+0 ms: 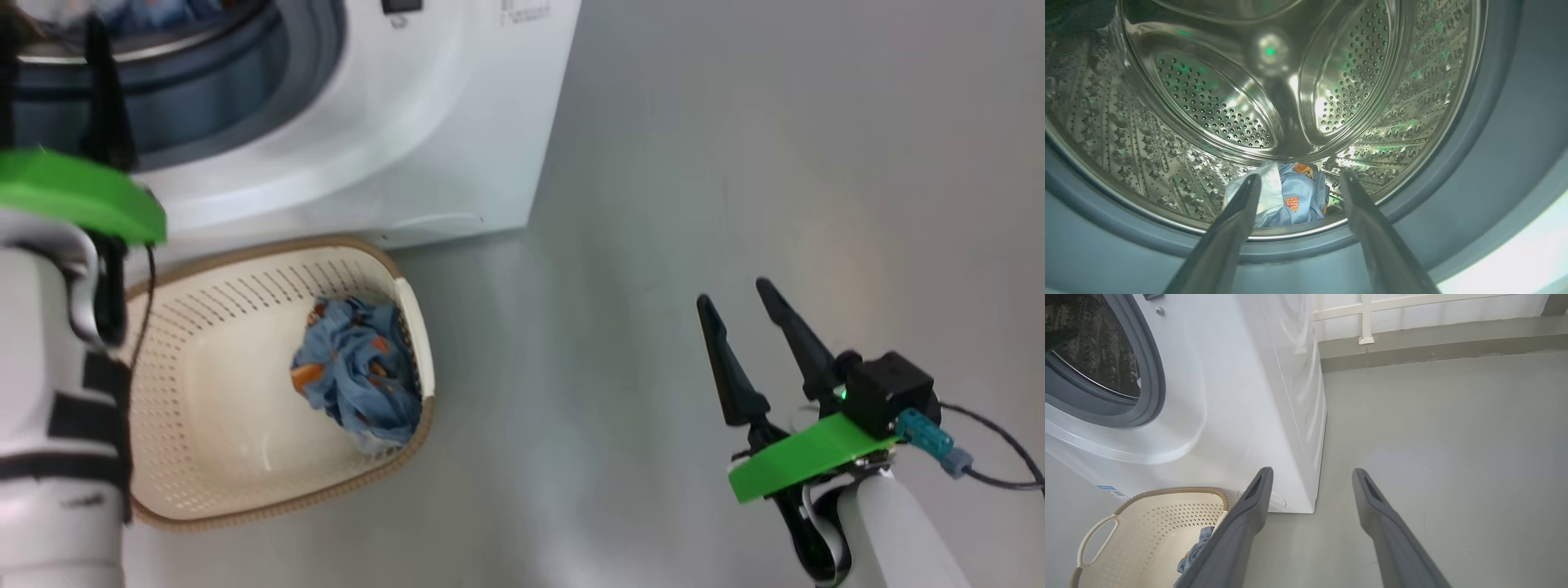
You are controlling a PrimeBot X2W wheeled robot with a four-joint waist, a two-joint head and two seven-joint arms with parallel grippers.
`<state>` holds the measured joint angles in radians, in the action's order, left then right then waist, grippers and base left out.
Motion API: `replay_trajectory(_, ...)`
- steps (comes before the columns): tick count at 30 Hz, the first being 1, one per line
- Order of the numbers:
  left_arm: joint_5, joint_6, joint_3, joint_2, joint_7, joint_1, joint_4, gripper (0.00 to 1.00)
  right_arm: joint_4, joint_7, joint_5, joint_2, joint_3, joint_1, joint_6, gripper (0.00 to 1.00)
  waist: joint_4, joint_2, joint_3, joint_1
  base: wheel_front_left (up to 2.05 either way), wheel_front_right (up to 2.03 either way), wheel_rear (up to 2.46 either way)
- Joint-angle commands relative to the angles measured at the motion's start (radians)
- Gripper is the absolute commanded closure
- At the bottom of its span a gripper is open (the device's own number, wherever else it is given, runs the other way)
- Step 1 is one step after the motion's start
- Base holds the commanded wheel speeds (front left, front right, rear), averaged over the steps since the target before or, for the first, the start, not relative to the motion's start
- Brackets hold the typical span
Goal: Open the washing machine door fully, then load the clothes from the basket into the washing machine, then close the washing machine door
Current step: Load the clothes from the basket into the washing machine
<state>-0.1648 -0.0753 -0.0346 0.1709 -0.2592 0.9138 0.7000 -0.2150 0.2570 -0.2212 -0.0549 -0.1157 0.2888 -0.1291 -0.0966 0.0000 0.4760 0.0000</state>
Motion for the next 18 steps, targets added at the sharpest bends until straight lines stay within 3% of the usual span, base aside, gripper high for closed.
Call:
replay_trajectory(1, -0.01, -0.002, -0.033, 0.035, -0.003, -0.06, -0.065, 0.0, 0.016, 0.005, 0.014, 0.005, -0.018, -0.037, -0.002, 0.0, 0.028, 0.0, -0.068, 0.0, 0.0, 0.0, 0.0)
replay_trajectory(18, 0.021, 0.013, -0.12, -0.025, -0.003, -0.428, -0.413, 0.0, 0.017, 0.005, 0.015, 0.005, -0.019, -0.1, -0.002, 0.0, 0.043, 0.0, -0.208, 0.0, 0.0, 0.0, 0.0)
